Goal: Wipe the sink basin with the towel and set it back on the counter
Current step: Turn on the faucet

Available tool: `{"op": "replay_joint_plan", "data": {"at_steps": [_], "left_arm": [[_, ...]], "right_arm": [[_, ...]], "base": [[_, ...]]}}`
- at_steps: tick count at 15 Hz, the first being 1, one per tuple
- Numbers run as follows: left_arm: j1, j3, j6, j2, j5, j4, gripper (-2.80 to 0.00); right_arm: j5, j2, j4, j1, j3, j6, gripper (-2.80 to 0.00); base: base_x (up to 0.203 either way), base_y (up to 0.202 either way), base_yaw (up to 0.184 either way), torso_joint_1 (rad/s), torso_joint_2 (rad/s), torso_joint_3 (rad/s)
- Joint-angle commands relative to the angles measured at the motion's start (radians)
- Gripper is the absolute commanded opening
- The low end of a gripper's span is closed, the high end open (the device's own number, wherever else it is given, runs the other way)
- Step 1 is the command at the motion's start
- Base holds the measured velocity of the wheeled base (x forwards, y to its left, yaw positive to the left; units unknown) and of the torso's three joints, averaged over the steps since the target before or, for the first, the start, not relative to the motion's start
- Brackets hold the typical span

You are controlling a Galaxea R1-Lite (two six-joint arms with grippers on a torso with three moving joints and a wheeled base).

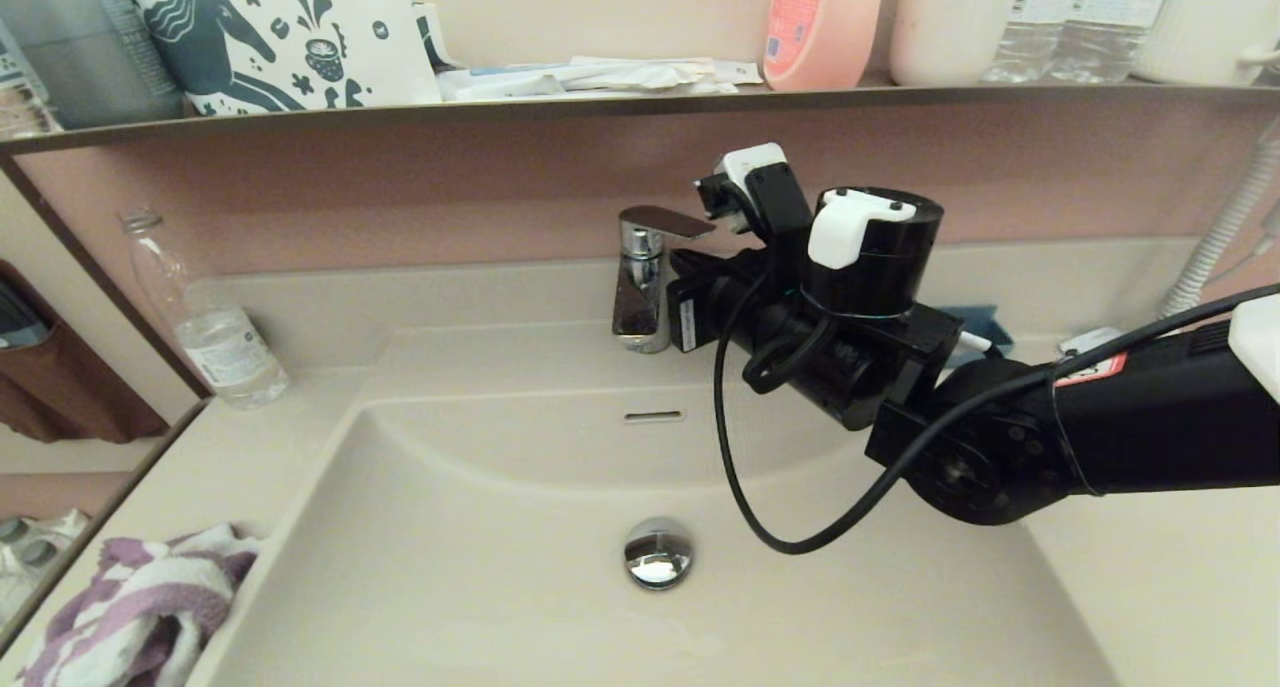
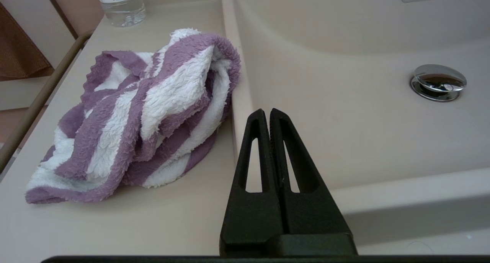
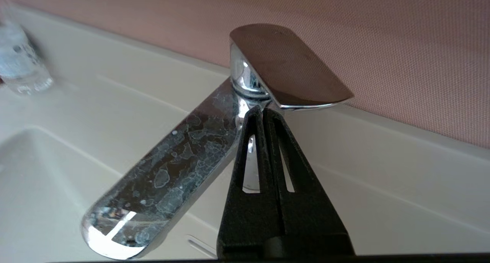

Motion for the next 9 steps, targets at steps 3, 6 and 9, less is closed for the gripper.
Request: {"op": "replay_joint_plan", "data": {"at_steps": [3, 6, 9], "left_arm": [[0.0, 0.0, -0.001, 0.0, 0.0, 0.0, -2.8], [0.0, 0.0, 0.0, 0.0, 0.0, 0.0, -2.8], [0.0, 0.0, 0.0, 0.0, 0.0, 0.0, -2.8]], "right_arm": [[-0.006, 0.012, -0.007, -0.002, -0.032, -0.018, -2.8], [-0.017, 0.025, -0.008, -0.004, -0.092, -0.018, -2.8], [-0.02, 0.021, -0.008, -0.003, -0.101, -0.019, -2.8]], "base": [[0.0, 0.0, 0.0, 0.0, 0.0, 0.0], [0.0, 0.0, 0.0, 0.0, 0.0, 0.0], [0.0, 0.0, 0.0, 0.0, 0.0, 0.0]]}}
